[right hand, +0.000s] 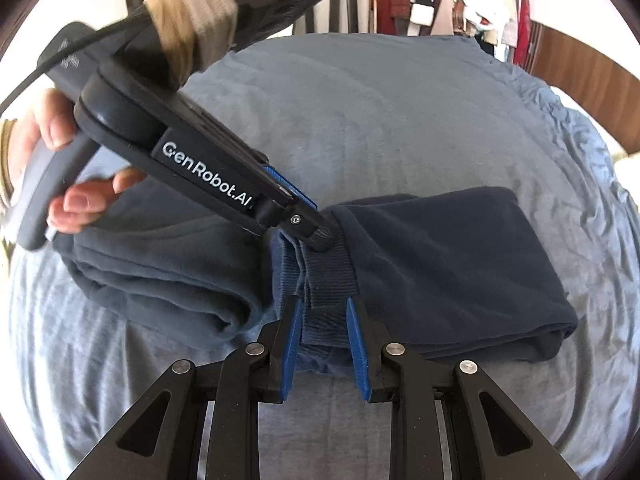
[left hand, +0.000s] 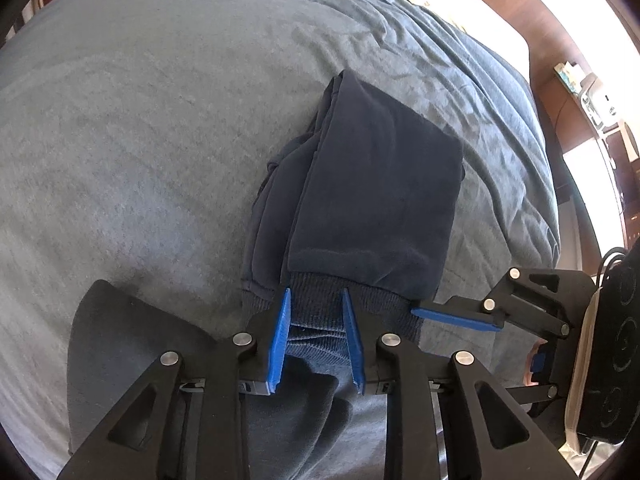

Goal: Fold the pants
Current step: 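Lift the cuffs with both grippers and fold them over toward the waistband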

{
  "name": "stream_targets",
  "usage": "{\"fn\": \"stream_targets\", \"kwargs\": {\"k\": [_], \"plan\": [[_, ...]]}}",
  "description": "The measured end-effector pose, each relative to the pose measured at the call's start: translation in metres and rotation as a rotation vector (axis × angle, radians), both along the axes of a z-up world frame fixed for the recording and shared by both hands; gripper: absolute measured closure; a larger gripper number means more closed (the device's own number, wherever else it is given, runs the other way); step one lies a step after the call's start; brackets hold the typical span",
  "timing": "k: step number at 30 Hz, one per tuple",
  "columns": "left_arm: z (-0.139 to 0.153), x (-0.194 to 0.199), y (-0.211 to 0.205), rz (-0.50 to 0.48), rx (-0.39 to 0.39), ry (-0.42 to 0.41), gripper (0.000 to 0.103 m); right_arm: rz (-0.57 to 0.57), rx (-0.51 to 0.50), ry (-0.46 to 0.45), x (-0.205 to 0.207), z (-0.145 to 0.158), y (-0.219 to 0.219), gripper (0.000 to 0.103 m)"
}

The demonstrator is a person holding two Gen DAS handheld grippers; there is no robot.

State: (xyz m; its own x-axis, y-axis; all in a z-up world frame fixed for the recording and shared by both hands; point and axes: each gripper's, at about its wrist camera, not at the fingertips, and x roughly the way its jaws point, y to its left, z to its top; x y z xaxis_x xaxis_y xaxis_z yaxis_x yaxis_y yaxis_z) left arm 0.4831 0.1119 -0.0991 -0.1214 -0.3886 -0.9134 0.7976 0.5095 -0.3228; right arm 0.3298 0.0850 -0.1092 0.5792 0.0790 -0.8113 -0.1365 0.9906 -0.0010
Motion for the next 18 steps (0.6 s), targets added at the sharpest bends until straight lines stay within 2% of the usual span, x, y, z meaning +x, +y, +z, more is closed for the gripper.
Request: {"fn": "stream_targets", "kwargs": {"k": [5,9,11,16,18], "plan": [[-0.002,-0.002,0.004,-0.005,-0.003,-0.012,0.091,0.0,-0.012,0.039,-0.001,-0.009,0.001,0.078],[0.0,-0.005,0.006,0.007,-0.004,-0.037,0.095,0.003,-0.016,0.048,-0.004,-0.012,0.001,0.081],[0.004,-0.006,0.005,0.01,-0.006,-0.056,0.096,0.013,-0.014,0.046,-0.004,-0.011,0.001,0.09],[0.026,-0.007,0.013,0.022,-0.048,-0.102,0.096,0.006,0.026,0.029,-0.01,0.001,0.0,0.092],[0.028,-0.006,0.017,0.023,-0.041,-0.109,0.096,0.012,0.042,0.013,-0.013,0.01,0.001,0.092]]}}
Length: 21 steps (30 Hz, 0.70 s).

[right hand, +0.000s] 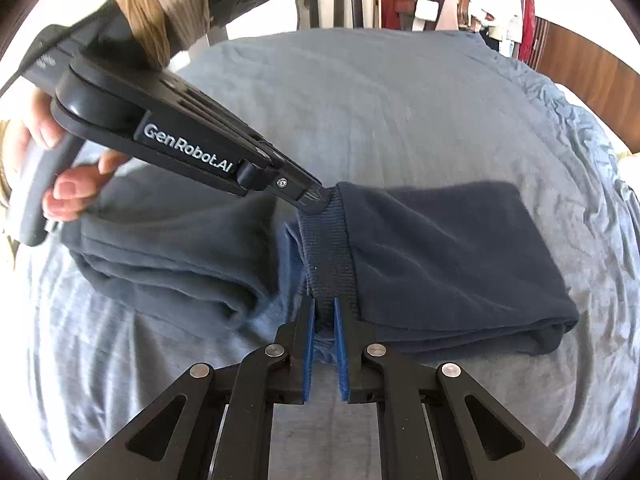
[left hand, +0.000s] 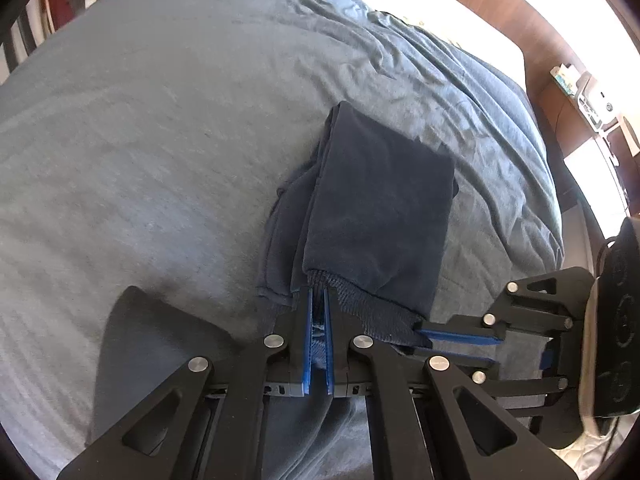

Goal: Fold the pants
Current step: 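Lift the cuffs with both grippers and fold them over toward the waistband, then open both grippers and regrasp the folded end of the pants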

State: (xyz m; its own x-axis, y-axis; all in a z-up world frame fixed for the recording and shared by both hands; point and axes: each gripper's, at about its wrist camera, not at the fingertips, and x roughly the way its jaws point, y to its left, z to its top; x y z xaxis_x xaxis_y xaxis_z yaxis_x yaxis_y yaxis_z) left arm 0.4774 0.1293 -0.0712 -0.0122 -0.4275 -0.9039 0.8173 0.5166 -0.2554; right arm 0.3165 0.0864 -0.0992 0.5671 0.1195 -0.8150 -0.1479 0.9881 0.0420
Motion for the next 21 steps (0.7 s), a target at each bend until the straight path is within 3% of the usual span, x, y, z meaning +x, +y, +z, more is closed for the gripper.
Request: {"fn": "stream_targets", "kwargs": {"k": [6,11,13,16,19,21], "plan": [[-0.024,0.003,0.004,0.021,0.076,0.032,0.096,0.031,0.036,0.019,0.004,-0.003,0.012,0.092],[-0.028,0.002,0.006,0.065,0.071,0.042,0.094,0.034,0.042,0.041,0.005,-0.013,0.01,0.091],[-0.02,0.002,0.012,0.132,0.071,0.013,0.089,0.023,0.067,0.041,0.004,-0.008,0.005,0.086],[0.0,-0.003,0.023,0.256,0.066,-0.066,0.083,0.017,0.085,0.039,0.0,0.005,-0.005,0.068],[0.025,-0.022,0.03,0.363,0.046,-0.127,0.079,0.017,0.088,-0.001,-0.008,0.025,-0.021,0.066],[0.04,-0.039,0.03,0.422,0.025,-0.16,0.074,0.014,0.092,-0.032,-0.009,0.04,-0.036,0.059]]}}
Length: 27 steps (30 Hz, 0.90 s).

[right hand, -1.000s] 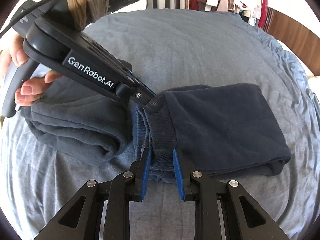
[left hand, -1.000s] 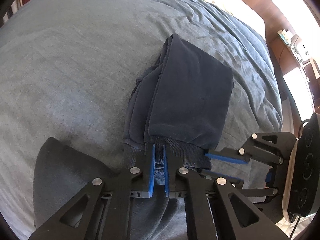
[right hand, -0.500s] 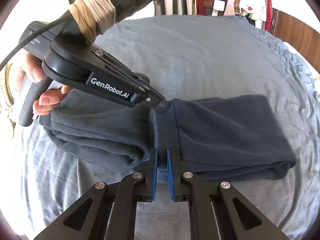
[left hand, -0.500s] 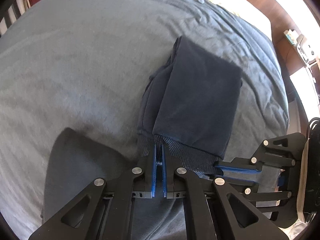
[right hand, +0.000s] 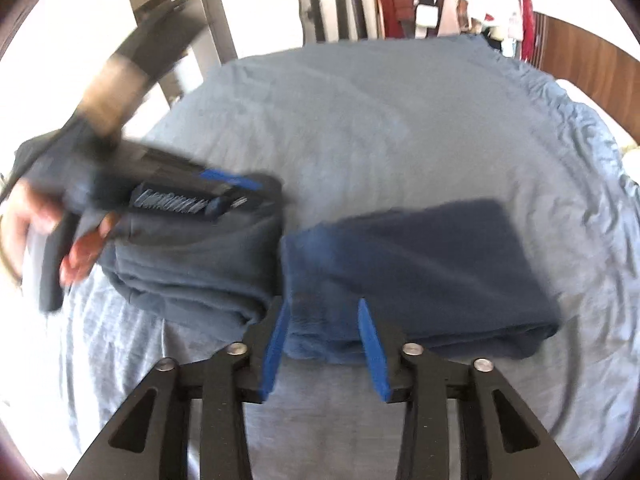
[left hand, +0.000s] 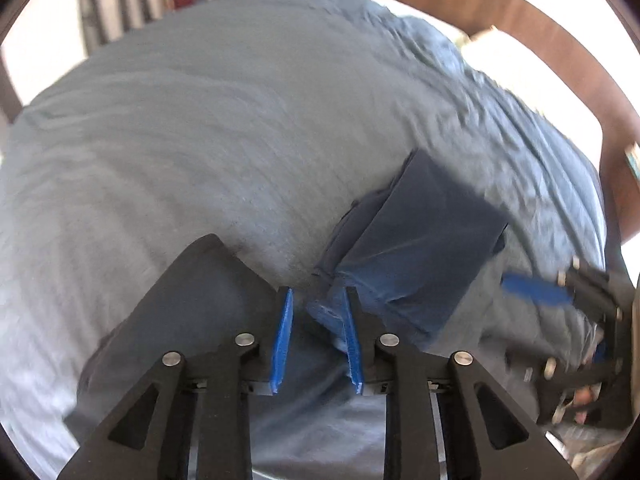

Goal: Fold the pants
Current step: 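Open both grippers and regrasp the folded end of the pants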

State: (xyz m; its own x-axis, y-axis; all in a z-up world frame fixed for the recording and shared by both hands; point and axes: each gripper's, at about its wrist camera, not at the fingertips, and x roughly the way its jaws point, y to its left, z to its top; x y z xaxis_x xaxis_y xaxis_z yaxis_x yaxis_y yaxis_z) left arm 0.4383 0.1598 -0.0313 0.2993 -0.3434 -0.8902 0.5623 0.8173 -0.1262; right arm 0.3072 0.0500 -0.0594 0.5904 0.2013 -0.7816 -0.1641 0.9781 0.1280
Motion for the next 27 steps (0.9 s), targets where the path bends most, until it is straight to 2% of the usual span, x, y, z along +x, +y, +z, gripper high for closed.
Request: {"fn": "stream_targets", "kwargs": {"k": [2,4,8,11,13,19,27], "plan": [[0.012,-0.02,0.0,0.115,-0.036,-0.03,0.067,-0.011,0.003,-0.048,-0.001,0.016,-0.018,0.047],[0.013,-0.032,0.0,0.209,-0.086,-0.01,0.064,-0.021,-0.003,-0.094,0.001,0.031,-0.041,0.041],[0.006,-0.059,-0.01,0.386,-0.104,-0.002,0.064,-0.007,0.0,-0.106,0.018,0.048,-0.081,0.039],[-0.004,-0.073,-0.011,0.539,-0.151,0.022,0.064,-0.003,0.005,-0.085,0.028,0.047,-0.106,0.037],[-0.012,-0.077,-0.009,0.63,-0.184,0.033,0.059,-0.013,0.014,-0.058,0.035,0.04,-0.12,0.034],[-0.043,-0.062,-0.017,0.728,-0.234,0.066,0.057,-0.092,0.035,0.018,0.055,0.001,-0.154,0.034],[-0.083,-0.059,-0.02,0.829,-0.207,0.122,0.057,-0.18,0.068,0.089,0.082,-0.042,-0.176,0.034]]}}
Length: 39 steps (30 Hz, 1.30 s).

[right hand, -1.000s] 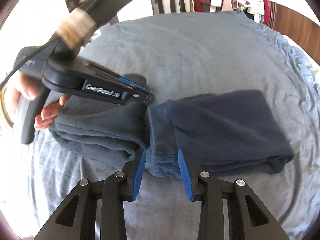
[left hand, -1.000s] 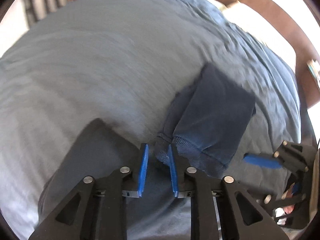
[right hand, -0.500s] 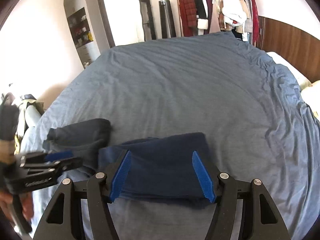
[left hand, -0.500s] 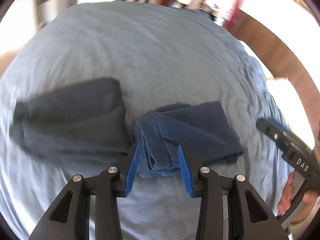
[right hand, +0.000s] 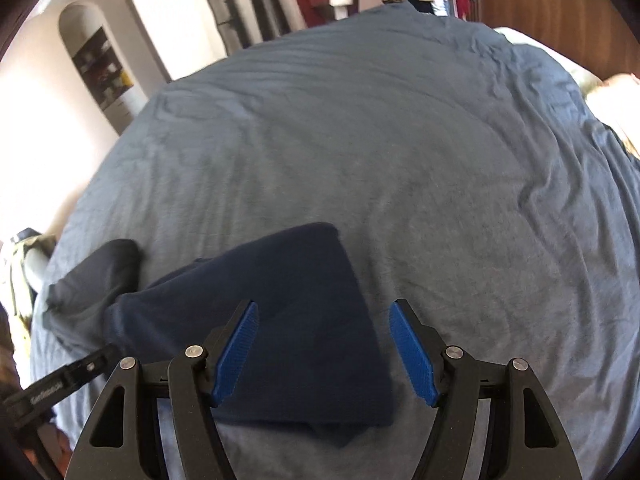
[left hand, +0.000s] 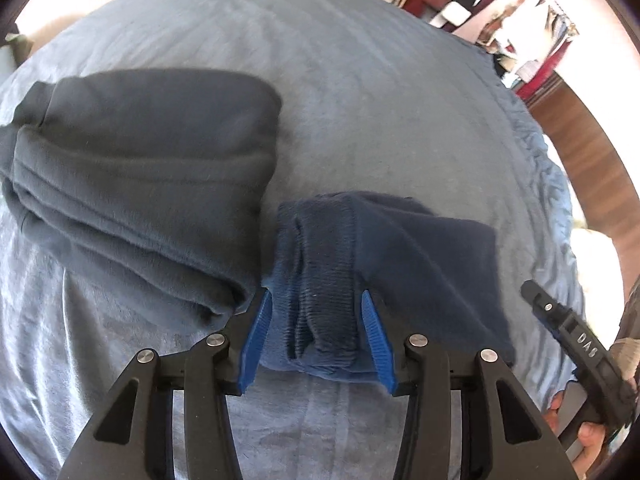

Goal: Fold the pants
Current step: 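Open both grippers and regrasp the folded end of the pants, then fold the held end over the bundle with both grippers, then release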

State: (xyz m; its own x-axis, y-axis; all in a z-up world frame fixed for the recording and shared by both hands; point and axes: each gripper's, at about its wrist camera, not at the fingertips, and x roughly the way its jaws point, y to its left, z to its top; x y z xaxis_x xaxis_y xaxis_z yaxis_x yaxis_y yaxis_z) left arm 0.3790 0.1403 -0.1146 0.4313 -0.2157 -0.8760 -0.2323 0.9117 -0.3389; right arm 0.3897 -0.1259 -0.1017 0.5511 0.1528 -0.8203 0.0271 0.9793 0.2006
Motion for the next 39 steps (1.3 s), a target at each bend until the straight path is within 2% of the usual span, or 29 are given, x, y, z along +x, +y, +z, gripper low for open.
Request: {"fn": "stream_targets", "kwargs": {"k": [6,13,18,25,30,31,32,34,36,38,39], "plan": [[-0.019,0.003,0.0,0.005,-0.037,0.031,0.054,0.0,0.008,0.034,0.009,-0.022,-0.005,0.034],[-0.033,0.007,-0.005,-0.004,0.009,0.059,0.046,-0.037,0.034,0.082,0.013,-0.041,-0.017,0.034],[-0.047,0.011,-0.002,0.023,-0.007,0.087,0.038,-0.012,0.032,0.101,0.014,-0.049,-0.016,0.034],[-0.056,0.012,-0.001,0.021,-0.036,0.095,0.038,0.034,0.031,0.12,0.017,-0.061,-0.01,0.035],[-0.057,0.018,0.0,-0.024,-0.064,0.092,0.053,0.042,0.06,0.154,0.024,-0.074,-0.012,0.036],[-0.056,0.019,-0.002,-0.035,-0.063,0.09,0.054,0.039,0.071,0.161,0.025,-0.076,-0.012,0.04],[-0.055,0.02,-0.002,-0.044,-0.065,0.09,0.056,0.036,0.088,0.17,0.025,-0.078,-0.012,0.047],[-0.054,0.019,0.0,-0.046,-0.088,0.091,0.06,0.036,0.112,0.186,0.027,-0.079,-0.011,0.053],[-0.05,0.019,0.001,-0.052,-0.1,0.088,0.065,0.035,0.09,0.181,0.026,-0.075,-0.007,0.059],[-0.046,0.018,0.002,-0.055,-0.103,0.083,0.067,0.039,0.072,0.171,0.025,-0.07,-0.004,0.072],[-0.043,0.017,0.001,-0.059,-0.098,0.077,0.068,0.035,0.061,0.164,0.024,-0.066,-0.003,0.074]]}}
